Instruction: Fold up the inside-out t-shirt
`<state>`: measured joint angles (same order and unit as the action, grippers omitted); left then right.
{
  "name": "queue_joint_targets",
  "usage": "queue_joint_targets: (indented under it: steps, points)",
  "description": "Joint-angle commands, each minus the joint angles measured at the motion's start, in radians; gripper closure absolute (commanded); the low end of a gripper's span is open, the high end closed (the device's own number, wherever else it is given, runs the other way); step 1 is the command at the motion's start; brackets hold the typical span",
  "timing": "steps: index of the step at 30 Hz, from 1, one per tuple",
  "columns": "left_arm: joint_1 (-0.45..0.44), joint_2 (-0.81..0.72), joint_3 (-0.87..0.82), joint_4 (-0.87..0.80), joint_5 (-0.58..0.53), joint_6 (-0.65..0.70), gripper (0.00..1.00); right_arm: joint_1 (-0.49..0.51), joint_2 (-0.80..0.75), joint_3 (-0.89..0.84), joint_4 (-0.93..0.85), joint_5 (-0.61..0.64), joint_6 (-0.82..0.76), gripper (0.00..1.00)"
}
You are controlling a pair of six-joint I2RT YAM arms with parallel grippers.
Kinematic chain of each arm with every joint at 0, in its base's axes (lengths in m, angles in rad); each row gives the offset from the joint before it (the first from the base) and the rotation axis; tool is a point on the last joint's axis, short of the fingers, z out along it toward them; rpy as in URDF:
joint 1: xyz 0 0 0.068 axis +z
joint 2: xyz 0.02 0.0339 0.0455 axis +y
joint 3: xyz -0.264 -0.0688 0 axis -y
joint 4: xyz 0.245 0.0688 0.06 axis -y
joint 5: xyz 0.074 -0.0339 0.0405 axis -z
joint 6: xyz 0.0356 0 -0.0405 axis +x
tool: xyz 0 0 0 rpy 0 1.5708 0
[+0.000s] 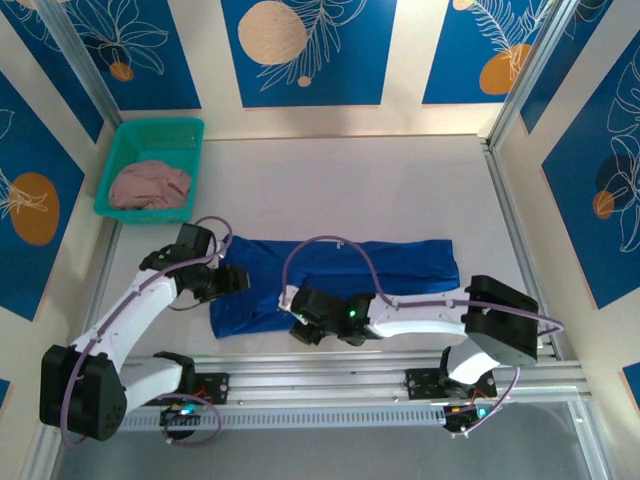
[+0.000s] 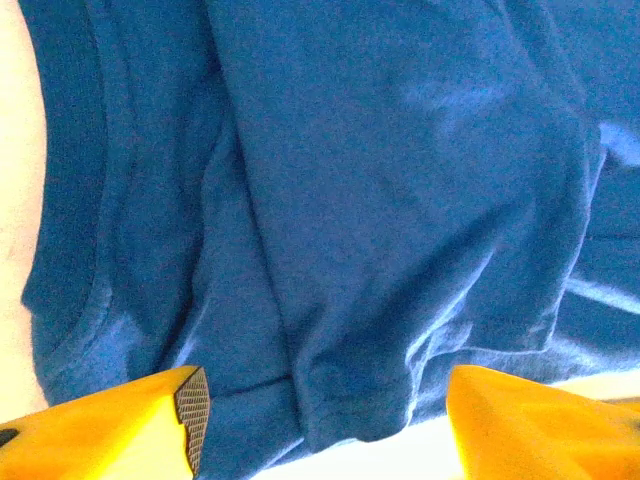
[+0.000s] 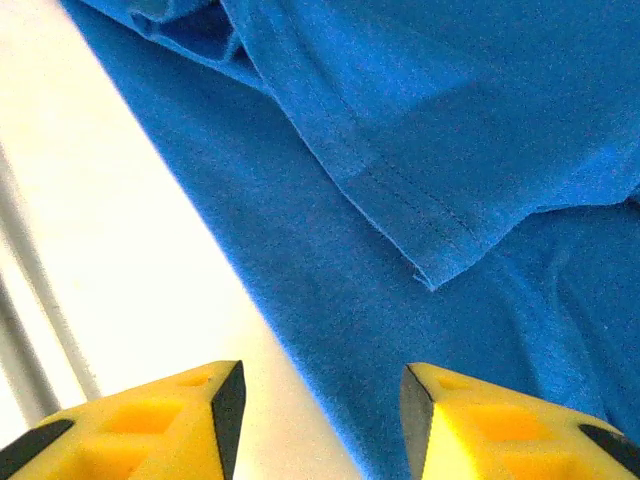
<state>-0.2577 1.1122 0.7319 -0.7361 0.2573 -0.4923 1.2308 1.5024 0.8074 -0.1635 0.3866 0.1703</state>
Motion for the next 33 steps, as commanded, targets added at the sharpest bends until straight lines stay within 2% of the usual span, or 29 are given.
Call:
queue_joint_targets:
  steps: [1,5,10,13,17,26,29,33]
  points:
    - [-0.006,0.011,0.01,0.067,0.02,-0.026,0.36,-0.085,-0.078,-0.013,0.02,-0.159,0.063,0.53]
    - [-0.012,0.057,0.014,0.141,0.022,-0.04,0.37,-0.202,-0.026,0.021,0.134,-0.3,0.205,0.58]
    - [-0.009,0.087,0.031,0.185,-0.139,-0.014,0.38,-0.223,0.15,0.155,0.071,-0.279,0.3,0.68]
    - [-0.01,0.138,0.026,0.209,-0.1,-0.011,0.39,-0.236,0.186,0.174,0.06,-0.287,0.344,0.7]
    - [-0.017,0.2,0.012,0.232,-0.015,-0.012,0.48,-0.249,0.213,0.171,0.071,-0.304,0.386,0.74]
    - [-0.077,0.25,-0.025,0.234,0.026,-0.003,0.55,-0.248,0.328,0.196,-0.008,-0.31,0.448,0.8]
    - [-0.097,0.276,-0.042,0.232,0.01,-0.002,0.56,-0.246,0.33,0.2,-0.044,-0.323,0.435,0.81]
    - [-0.106,0.285,-0.045,0.183,-0.096,0.023,0.57,-0.266,0.257,0.191,-0.048,-0.357,0.383,0.79]
